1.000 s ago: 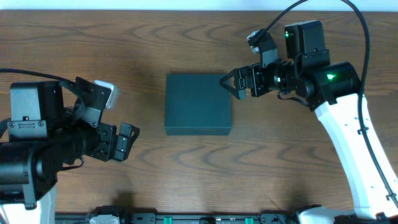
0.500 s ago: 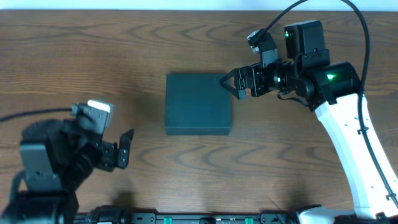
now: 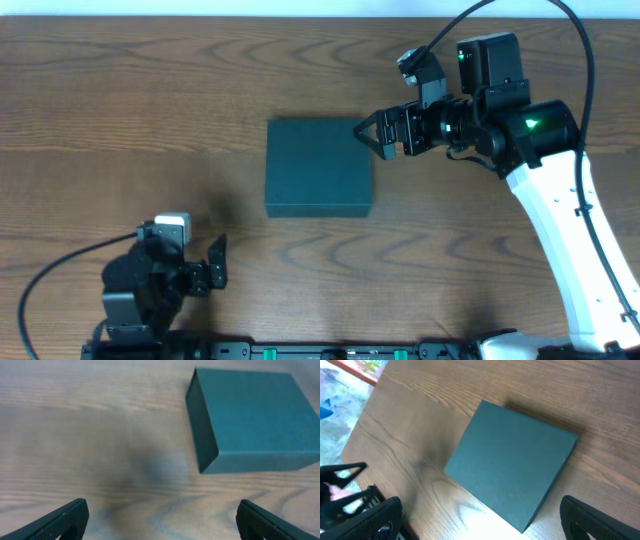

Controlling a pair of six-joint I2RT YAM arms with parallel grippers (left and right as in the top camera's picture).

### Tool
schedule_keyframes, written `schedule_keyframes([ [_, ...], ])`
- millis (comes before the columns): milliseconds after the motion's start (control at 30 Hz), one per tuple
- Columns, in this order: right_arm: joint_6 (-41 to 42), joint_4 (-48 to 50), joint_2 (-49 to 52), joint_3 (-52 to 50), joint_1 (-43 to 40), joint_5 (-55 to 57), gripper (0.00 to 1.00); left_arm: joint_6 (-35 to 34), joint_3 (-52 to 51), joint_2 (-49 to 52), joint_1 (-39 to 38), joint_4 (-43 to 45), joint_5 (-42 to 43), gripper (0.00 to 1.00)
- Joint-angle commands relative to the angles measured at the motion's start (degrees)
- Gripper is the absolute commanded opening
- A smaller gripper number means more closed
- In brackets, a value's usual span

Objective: Pack container

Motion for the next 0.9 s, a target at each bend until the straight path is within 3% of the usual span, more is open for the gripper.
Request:
schedule_keyframes([
  [0,-0.8,0.0,-0.6,0.4,0.3,-0.2,0.99,-2.2,-5.5,-4.4,-0.1,2.5,4.3,0.95],
  [267,-0.8,0.0,-0.6,0.4,0.3,-0.2,0.99,-5.9,-14.7,-12.6,-0.1,5.7,9.3,0.95],
  [867,-0.8,0.0,-0.6,0.4,0.3,-0.2,0.99,-7.5,-18.3,-16.3,-1.5,6.1,15.3,0.95],
])
